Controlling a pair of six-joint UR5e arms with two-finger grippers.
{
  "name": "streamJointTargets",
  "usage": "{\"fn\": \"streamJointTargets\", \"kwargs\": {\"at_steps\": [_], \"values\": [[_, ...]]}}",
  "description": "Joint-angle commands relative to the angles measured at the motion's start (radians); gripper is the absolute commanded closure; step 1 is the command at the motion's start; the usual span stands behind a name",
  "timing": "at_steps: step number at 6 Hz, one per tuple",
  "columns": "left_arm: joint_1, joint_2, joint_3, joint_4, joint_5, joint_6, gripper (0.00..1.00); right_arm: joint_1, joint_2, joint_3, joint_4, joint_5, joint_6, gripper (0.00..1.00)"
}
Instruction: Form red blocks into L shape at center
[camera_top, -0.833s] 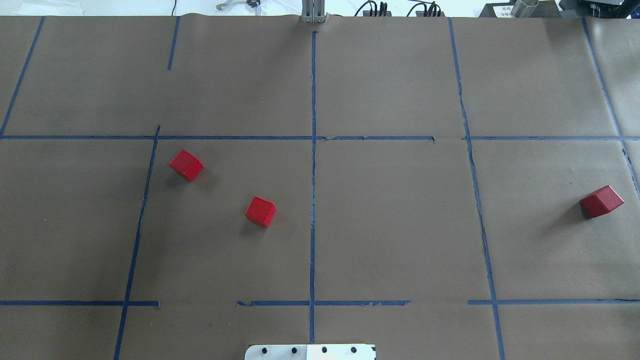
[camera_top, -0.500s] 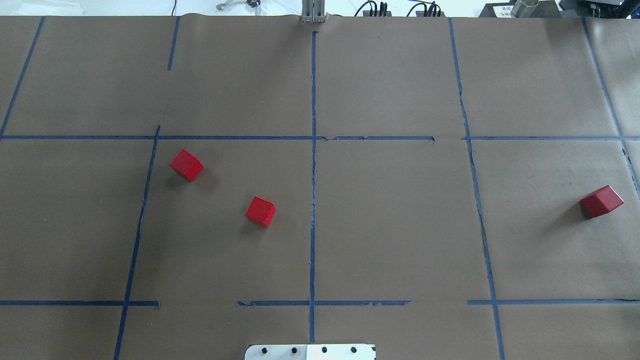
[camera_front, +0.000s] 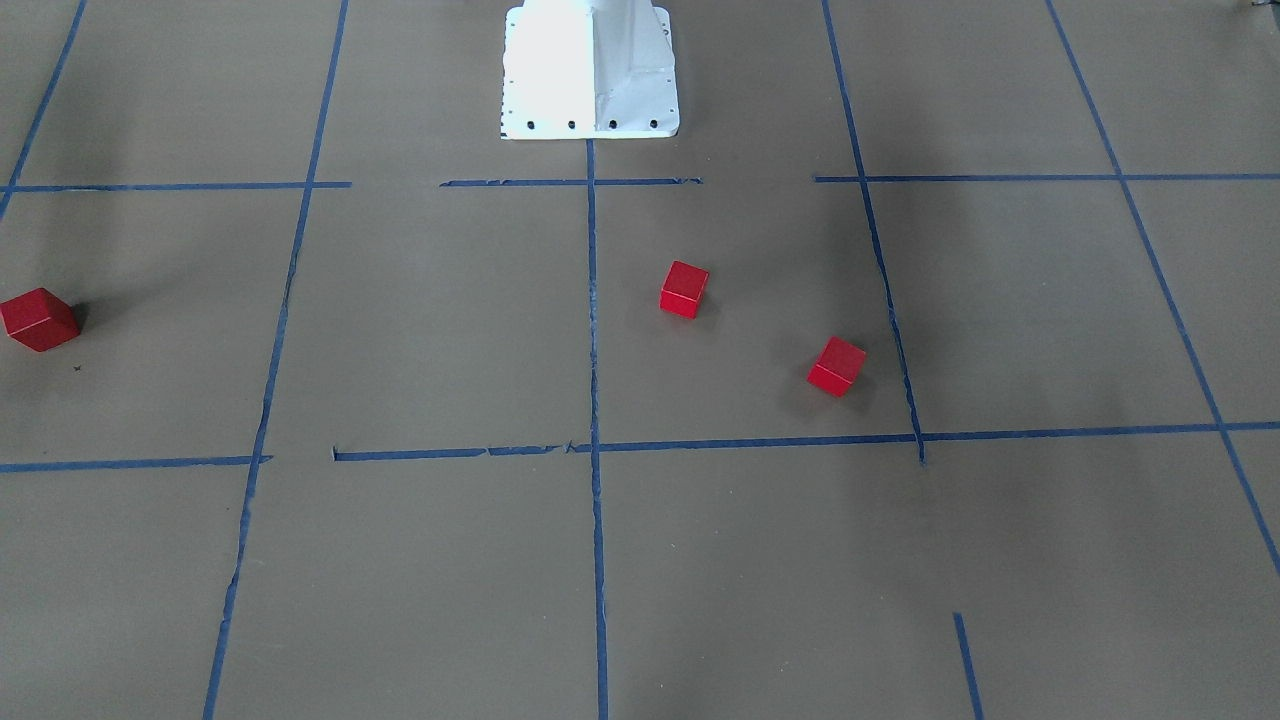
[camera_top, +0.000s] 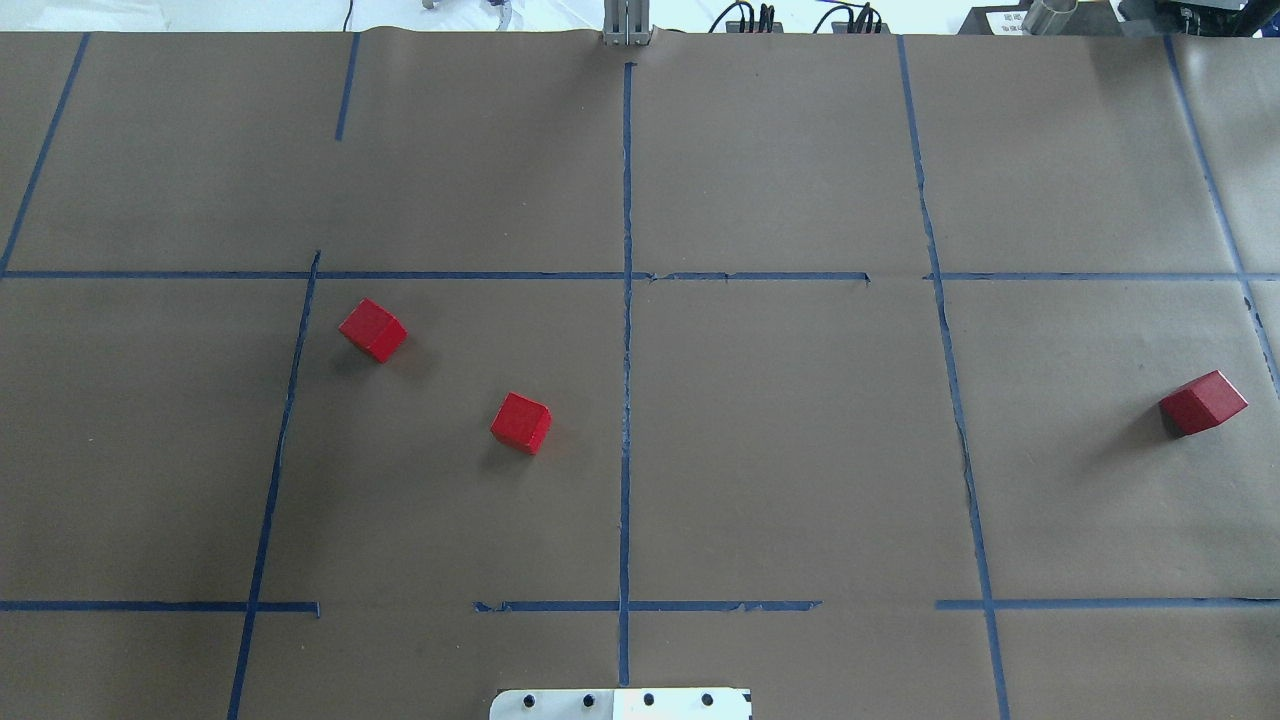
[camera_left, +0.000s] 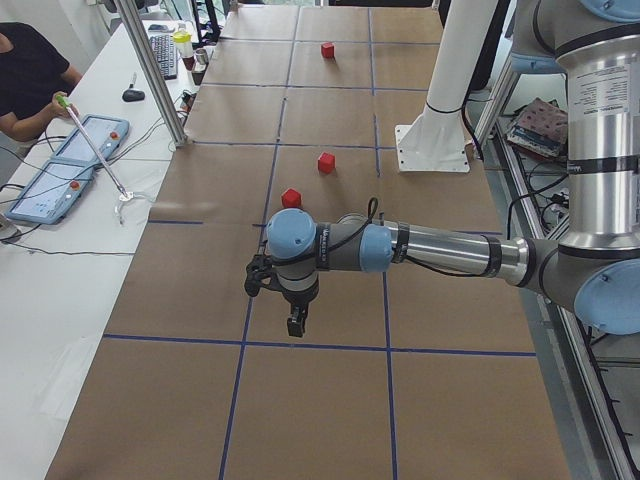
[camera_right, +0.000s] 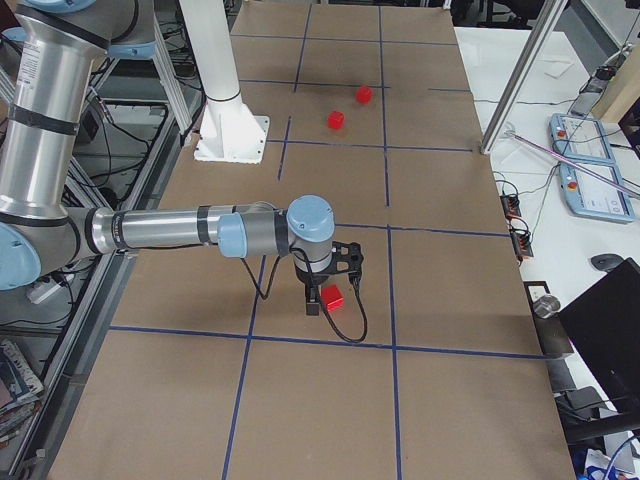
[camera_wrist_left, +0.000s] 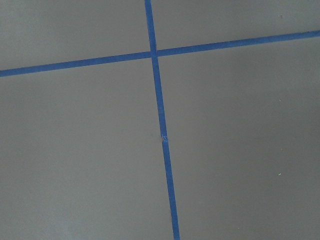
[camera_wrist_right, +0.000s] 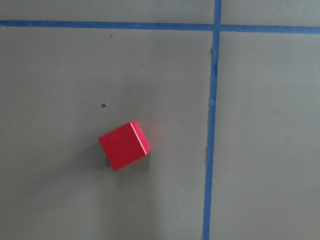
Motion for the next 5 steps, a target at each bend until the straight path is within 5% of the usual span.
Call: {"fn": "streamJointTargets", "kwargs": {"at_steps": [1,5], "values": [[0.001,0.003,-0.001,-0.001,-0.002,-0.005,0.00,0.000,0.000,0.006,0.002,0.009,-0.003,0.00],[0.001,0.003,0.019,-0.004,-0.004,0.000,0.00,-0.119,0.015,-0.006,0.069,0.002,0.006,0.00]]}}
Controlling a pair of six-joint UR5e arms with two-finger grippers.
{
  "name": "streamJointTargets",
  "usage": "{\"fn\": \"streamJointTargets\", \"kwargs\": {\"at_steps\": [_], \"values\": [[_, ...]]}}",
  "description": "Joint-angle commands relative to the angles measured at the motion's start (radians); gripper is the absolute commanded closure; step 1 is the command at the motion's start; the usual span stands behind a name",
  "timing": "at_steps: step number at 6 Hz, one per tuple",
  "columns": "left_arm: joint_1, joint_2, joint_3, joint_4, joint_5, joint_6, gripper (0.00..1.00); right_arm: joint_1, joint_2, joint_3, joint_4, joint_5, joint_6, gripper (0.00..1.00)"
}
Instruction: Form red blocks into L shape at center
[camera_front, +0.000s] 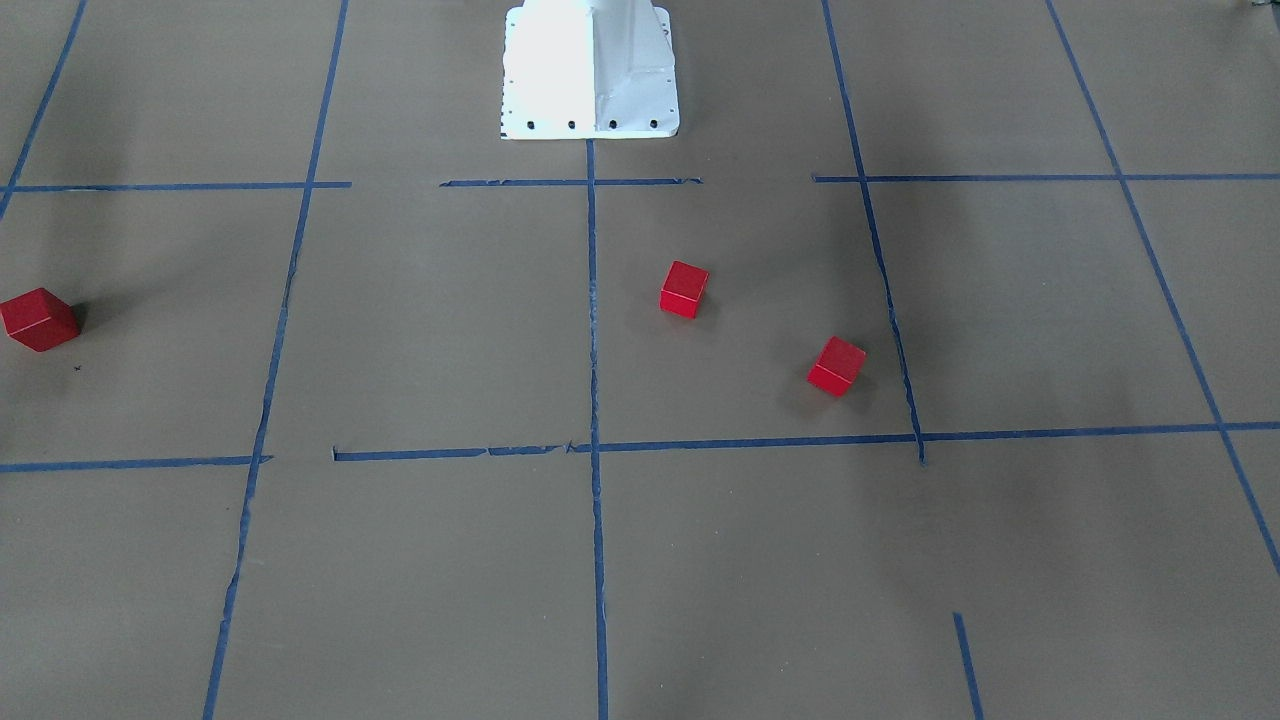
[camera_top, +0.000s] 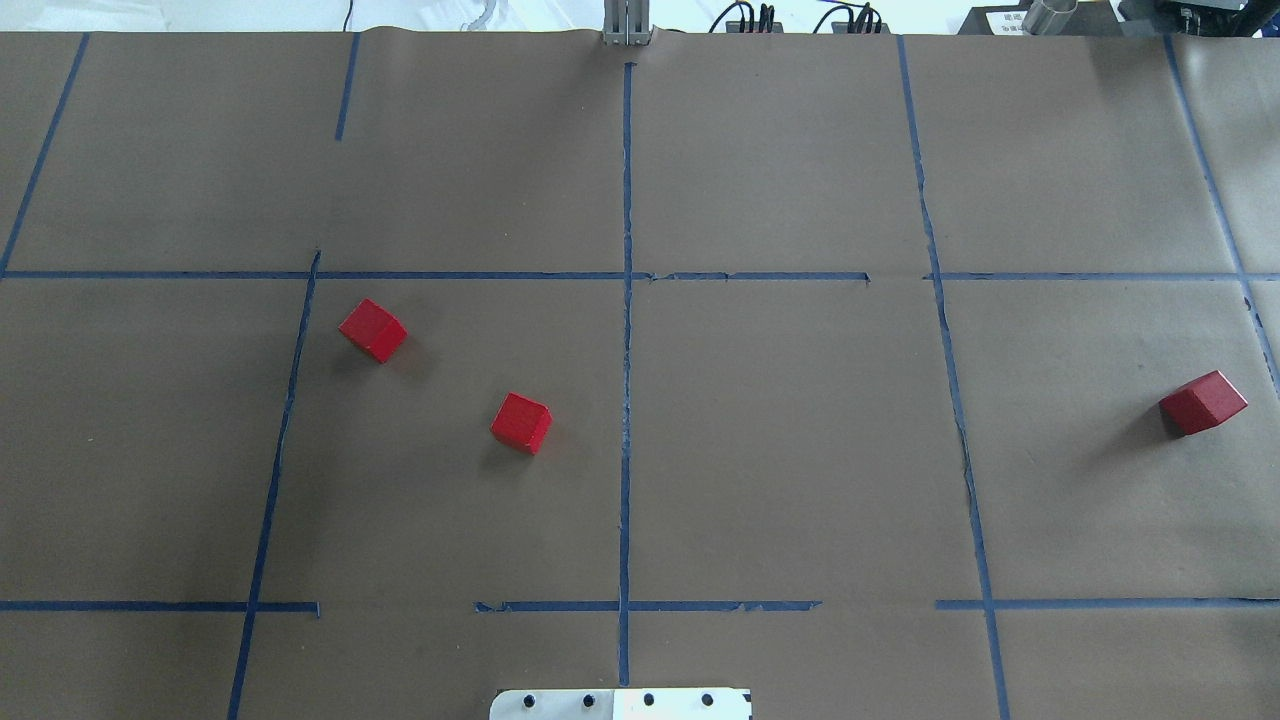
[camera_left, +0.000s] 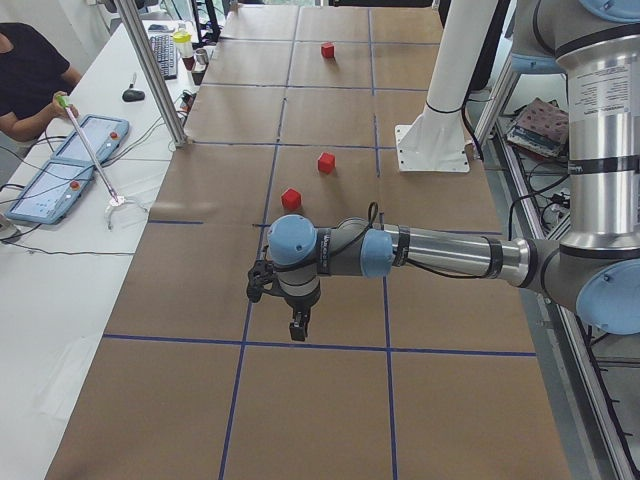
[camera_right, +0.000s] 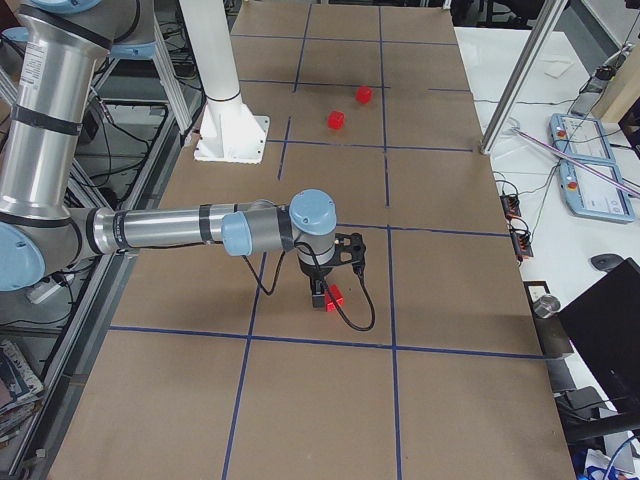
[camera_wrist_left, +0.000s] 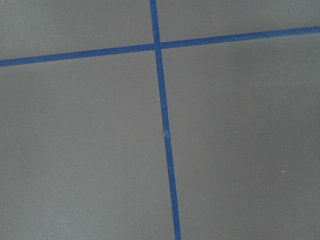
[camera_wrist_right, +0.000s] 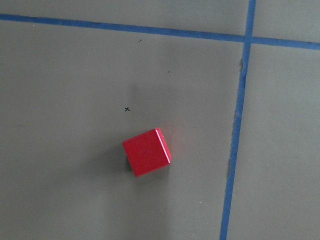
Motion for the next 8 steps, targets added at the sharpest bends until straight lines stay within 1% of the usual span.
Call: {"fn": "streamJointTargets", "kwargs": {"at_steps": [1,2,3,4,5,6,8], "values": [[0.000,0.000,-0.003,0.000,-0.001,0.004,0.00,-0.126,0.039,-0.037,0.029,-0.036,0.003,0.00],[0.000,0.000,-0.001,-0.002,-0.001,0.004,0.00,-0.163,0.068,-0.092,0.076,-0.065,0.002,0.00],[0.000,0.000,-0.003,-0.002,-0.001,0.004,0.00,-0.227,0.103,-0.164,0.160,-0.070,0.003,0.01],[0.000,-0.002,-0.003,-0.002,-0.001,0.005,0.00,-0.255,0.132,-0.215,0.196,-0.077,0.002,0.01],[0.000,-0.002,-0.006,-0.002,0.000,0.006,0.00,-0.295,0.135,-0.222,0.196,-0.144,0.003,0.01],[0.000,-0.002,-0.010,-0.002,0.000,0.004,0.00,-0.305,0.137,-0.228,0.196,-0.162,0.005,0.01],[0.000,-0.002,-0.017,-0.002,-0.001,0.004,0.00,-0.328,0.149,-0.268,0.195,-0.162,0.003,0.01]]}}
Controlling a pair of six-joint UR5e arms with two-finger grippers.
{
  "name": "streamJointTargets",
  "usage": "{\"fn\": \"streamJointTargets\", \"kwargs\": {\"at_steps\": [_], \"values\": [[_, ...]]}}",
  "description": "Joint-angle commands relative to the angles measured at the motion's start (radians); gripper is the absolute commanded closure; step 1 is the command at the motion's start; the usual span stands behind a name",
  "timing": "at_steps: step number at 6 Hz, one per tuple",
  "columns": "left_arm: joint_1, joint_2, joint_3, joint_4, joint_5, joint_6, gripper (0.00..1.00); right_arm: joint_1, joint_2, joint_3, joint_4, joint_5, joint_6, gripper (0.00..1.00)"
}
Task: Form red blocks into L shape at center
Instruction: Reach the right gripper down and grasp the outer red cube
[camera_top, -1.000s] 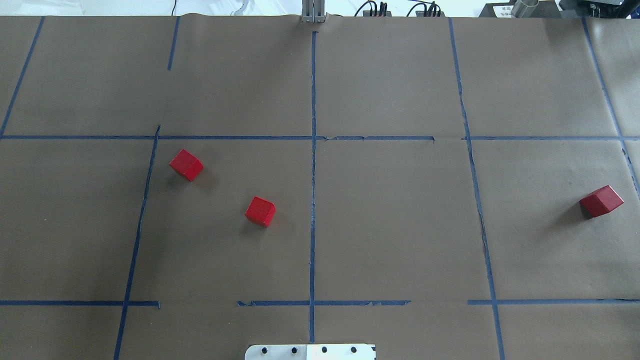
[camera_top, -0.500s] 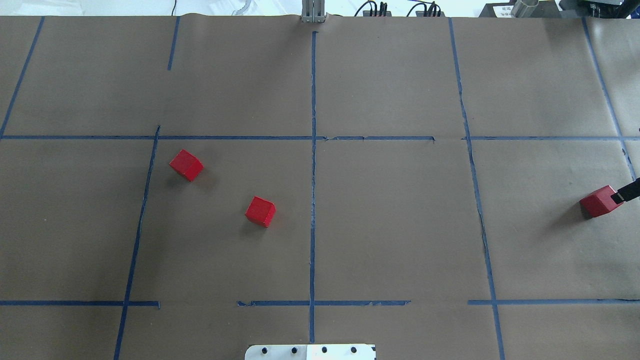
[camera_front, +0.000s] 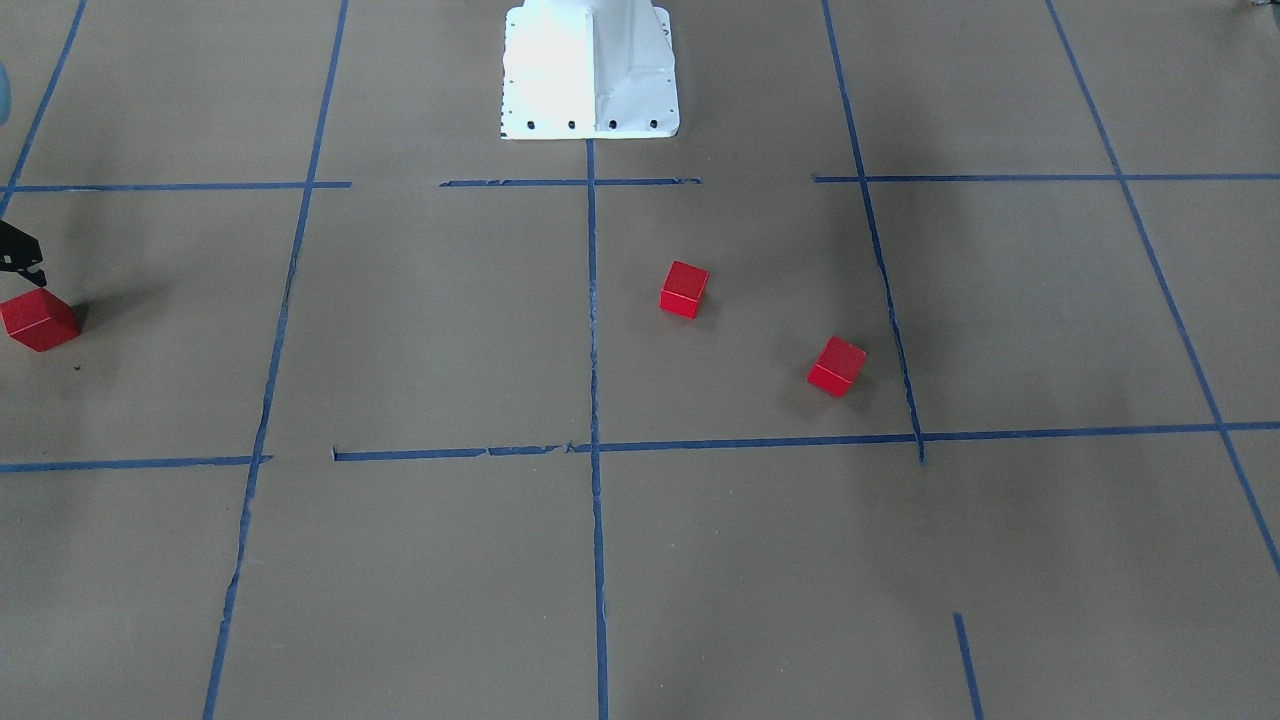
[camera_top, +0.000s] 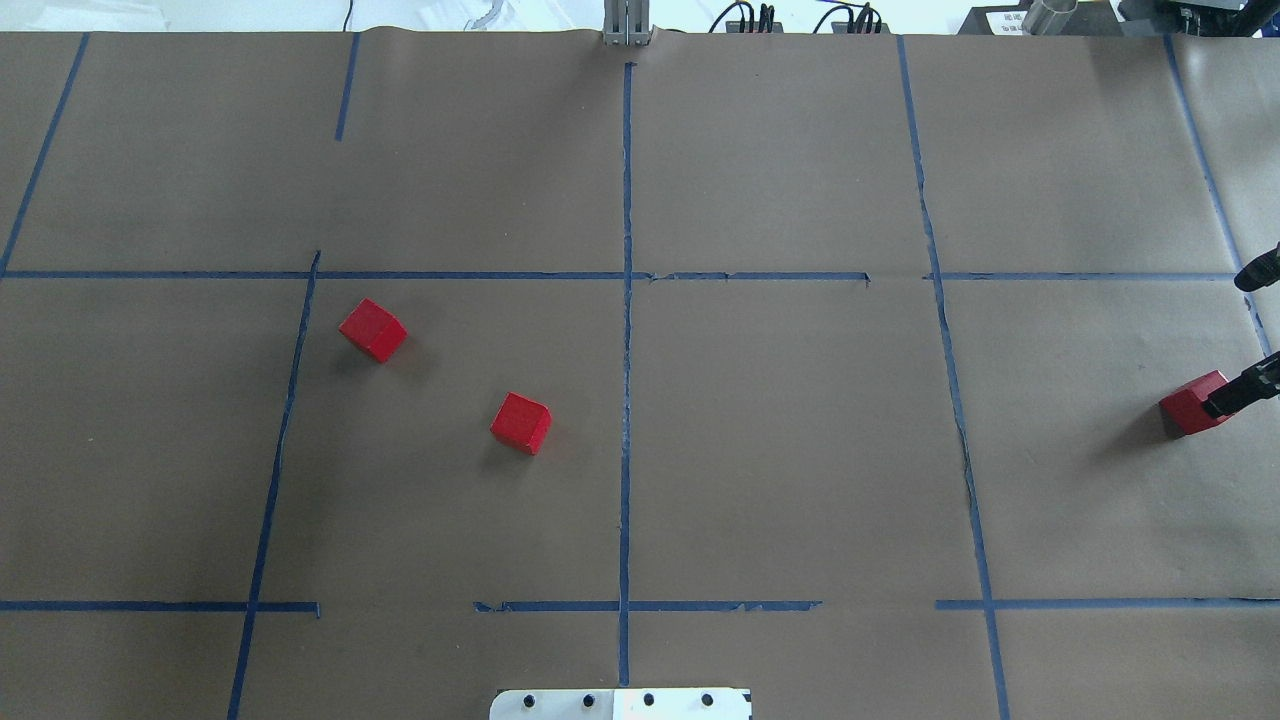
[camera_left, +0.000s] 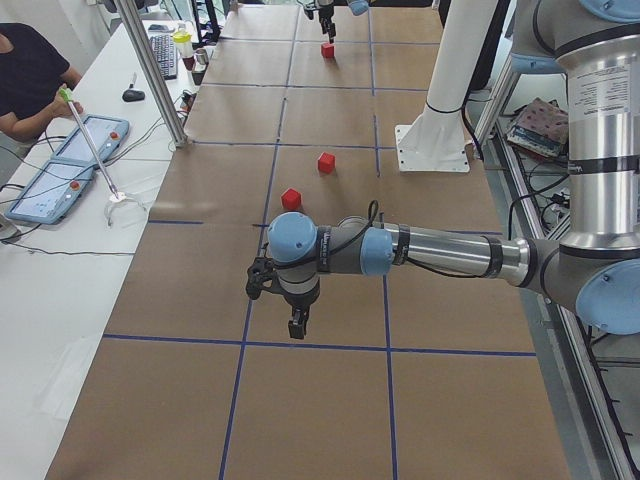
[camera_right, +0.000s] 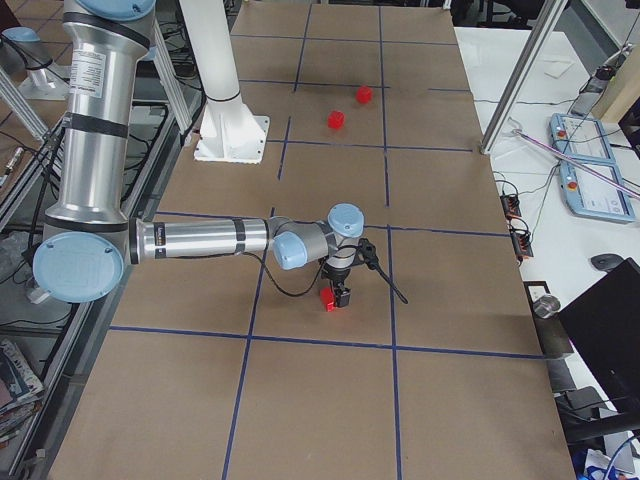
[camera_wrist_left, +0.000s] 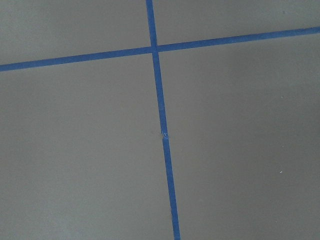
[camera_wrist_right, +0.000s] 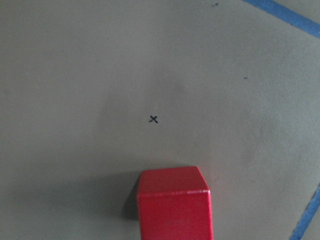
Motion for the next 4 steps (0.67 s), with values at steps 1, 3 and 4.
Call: {"fn": "streamJointTargets", "kwargs": {"at_steps": [1,3,4], "values": [[-0.002,0.000,-0.005,0.000,-0.001,0.000,0.00,-0.019,0.015,-0.043,0.001,-0.002,-0.006,0.01],[-0.002,0.000,-0.007,0.000,-0.001,0.000,0.00,-0.046,0.027,-0.066,0.001,-0.004,-0.005,0.01],[-0.002,0.000,-0.010,0.000,-0.001,0.000,0.00,-0.060,0.041,-0.080,0.001,-0.005,-0.003,0.01]]}}
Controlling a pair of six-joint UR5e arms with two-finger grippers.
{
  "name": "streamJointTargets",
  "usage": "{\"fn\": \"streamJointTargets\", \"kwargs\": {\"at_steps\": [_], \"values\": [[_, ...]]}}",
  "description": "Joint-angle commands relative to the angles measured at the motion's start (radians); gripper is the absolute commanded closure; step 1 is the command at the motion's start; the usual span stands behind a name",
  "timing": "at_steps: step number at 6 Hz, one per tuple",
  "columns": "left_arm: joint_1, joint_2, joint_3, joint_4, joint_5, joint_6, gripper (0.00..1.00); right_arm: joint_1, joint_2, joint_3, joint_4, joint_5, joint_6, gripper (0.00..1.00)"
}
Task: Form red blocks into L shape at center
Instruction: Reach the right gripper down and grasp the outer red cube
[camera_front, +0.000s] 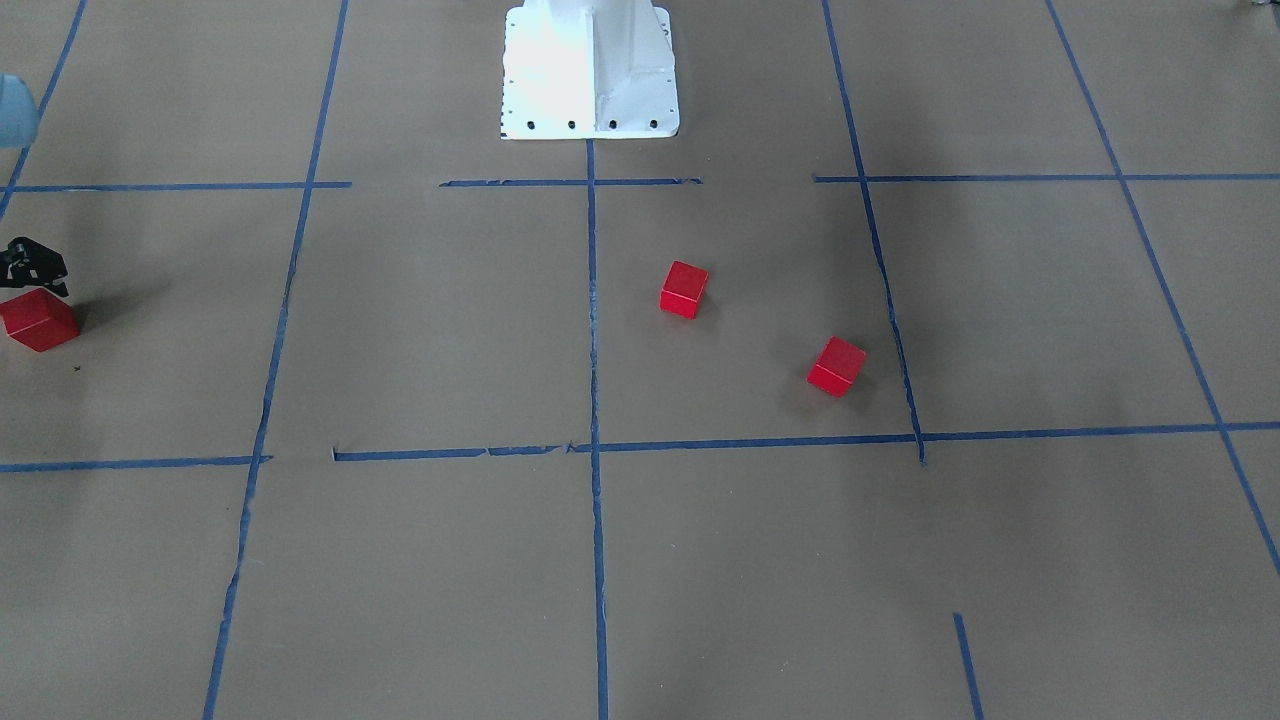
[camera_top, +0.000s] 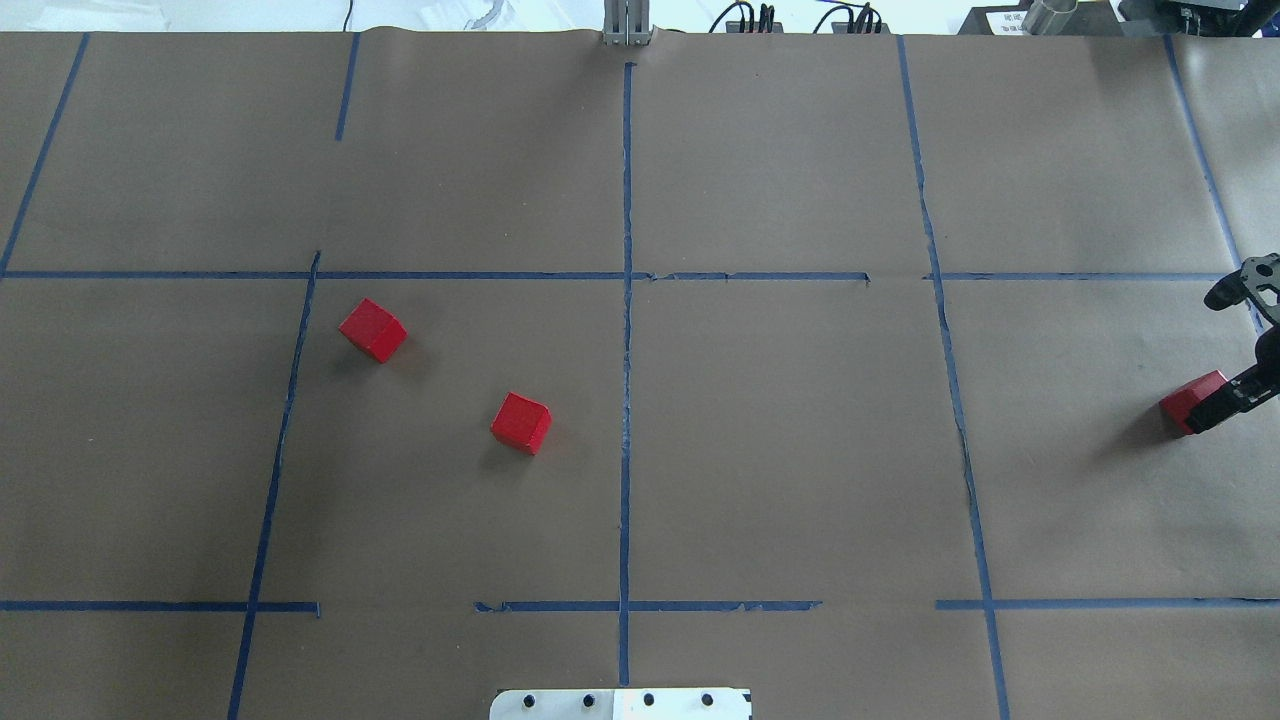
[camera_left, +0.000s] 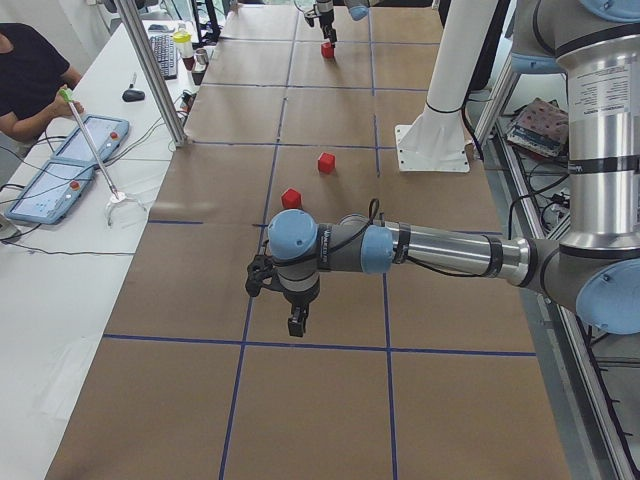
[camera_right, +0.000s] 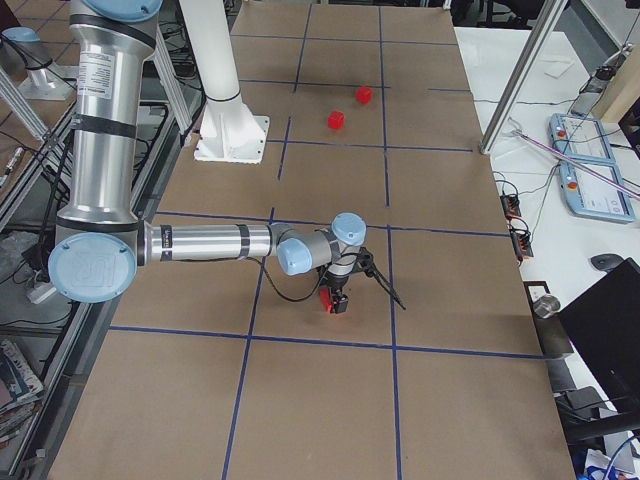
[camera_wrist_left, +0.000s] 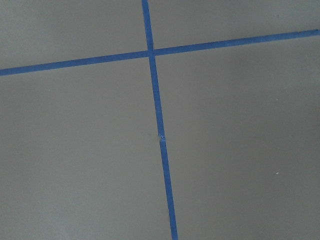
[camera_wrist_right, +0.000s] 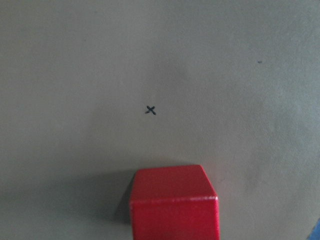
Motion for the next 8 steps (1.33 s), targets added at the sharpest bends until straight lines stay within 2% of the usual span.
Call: {"fn": "streamJointTargets", "kwargs": {"at_steps": [1,2,3,4,5,6,7,8], "values": [[0.000,0.002,-0.005,0.000,0.000,0.002,0.00,-0.020,0.024,-0.027,0.000,-0.001,-0.003,0.02],[0.000,0.002,-0.004,0.000,0.000,0.002,0.00,-0.024,0.039,-0.043,0.002,-0.003,-0.005,0.10],[0.000,0.002,-0.004,0.000,0.000,0.002,0.00,-0.024,0.041,-0.042,0.002,-0.003,-0.008,0.60],[0.000,0.002,-0.004,0.000,0.000,0.002,0.00,-0.021,0.056,-0.035,0.002,-0.001,-0.008,0.95],[0.000,0.002,-0.005,0.000,0.000,0.002,0.00,-0.019,0.056,0.007,-0.006,0.000,-0.002,1.00],[0.000,0.002,-0.005,0.000,0.000,0.002,0.00,-0.019,0.044,0.092,-0.021,0.009,0.010,1.00],[0.000,0.002,-0.005,0.000,0.000,0.002,0.00,-0.058,0.082,0.185,-0.117,0.016,0.164,1.00],[0.000,0.000,-0.004,0.000,0.000,0.002,0.00,-0.117,0.189,0.256,-0.205,0.019,0.341,1.00]]}}
